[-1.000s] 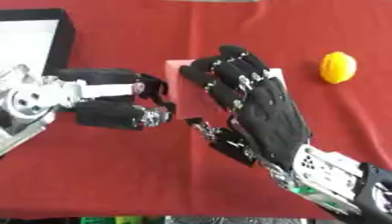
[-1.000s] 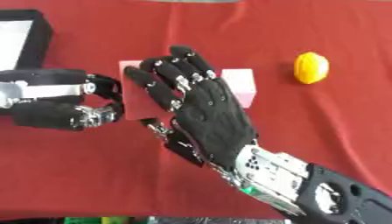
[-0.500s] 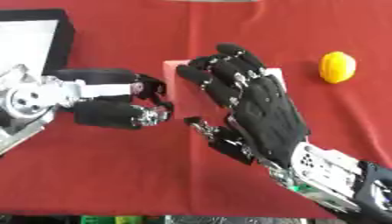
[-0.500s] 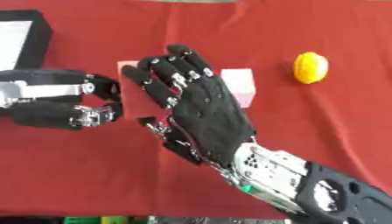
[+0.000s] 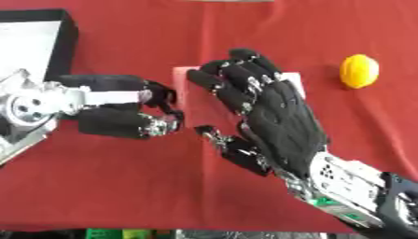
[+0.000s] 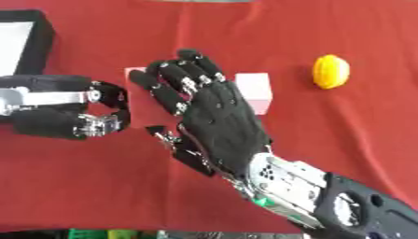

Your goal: Pick up the objects with one hand, pass them to the other hand, and then place them into the box on the other side of the table.

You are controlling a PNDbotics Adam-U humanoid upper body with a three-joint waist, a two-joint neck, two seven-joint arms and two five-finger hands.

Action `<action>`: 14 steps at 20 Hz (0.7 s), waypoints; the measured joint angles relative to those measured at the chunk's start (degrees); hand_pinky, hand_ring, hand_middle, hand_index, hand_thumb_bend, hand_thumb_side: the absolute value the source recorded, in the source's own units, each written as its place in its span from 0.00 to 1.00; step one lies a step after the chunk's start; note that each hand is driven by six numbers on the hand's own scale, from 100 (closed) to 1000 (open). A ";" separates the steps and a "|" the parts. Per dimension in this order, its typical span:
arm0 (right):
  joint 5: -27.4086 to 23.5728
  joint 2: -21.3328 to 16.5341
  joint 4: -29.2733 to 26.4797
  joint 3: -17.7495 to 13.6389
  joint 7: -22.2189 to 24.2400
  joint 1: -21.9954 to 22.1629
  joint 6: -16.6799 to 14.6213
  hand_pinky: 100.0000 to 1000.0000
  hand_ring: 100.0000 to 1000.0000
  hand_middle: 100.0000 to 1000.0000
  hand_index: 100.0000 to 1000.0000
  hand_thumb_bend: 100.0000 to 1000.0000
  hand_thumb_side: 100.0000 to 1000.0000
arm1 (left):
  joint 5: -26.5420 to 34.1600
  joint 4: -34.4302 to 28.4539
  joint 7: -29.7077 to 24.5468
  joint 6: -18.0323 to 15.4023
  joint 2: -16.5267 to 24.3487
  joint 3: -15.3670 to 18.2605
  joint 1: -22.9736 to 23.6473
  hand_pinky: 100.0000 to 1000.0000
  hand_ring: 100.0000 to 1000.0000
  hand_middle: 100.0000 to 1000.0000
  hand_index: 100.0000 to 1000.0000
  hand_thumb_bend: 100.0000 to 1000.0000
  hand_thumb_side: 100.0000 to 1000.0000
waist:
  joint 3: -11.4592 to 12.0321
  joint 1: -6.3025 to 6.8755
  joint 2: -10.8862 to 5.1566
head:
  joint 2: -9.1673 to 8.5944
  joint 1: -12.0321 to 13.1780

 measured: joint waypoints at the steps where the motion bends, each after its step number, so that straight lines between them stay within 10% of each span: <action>1: -0.14 0.01 0.00 0.00 -0.01 0.12 0.02 0.77 0.55 0.46 0.66 0.13 0.00 | 0.00 0.00 0.03 -0.04 0.00 0.01 0.09 0.94 0.90 0.87 0.98 0.72 1.00 | -0.02 0.00 0.06 | 0.00 -0.02; 14: -0.20 0.04 -0.04 0.33 0.46 0.20 -0.35 0.78 0.55 0.46 0.66 0.08 0.00 | 0.00 0.00 -1.10 -1.79 0.21 0.48 0.59 0.95 0.90 0.87 0.98 0.76 1.00 | -0.08 -0.05 0.27 | 0.00 -0.09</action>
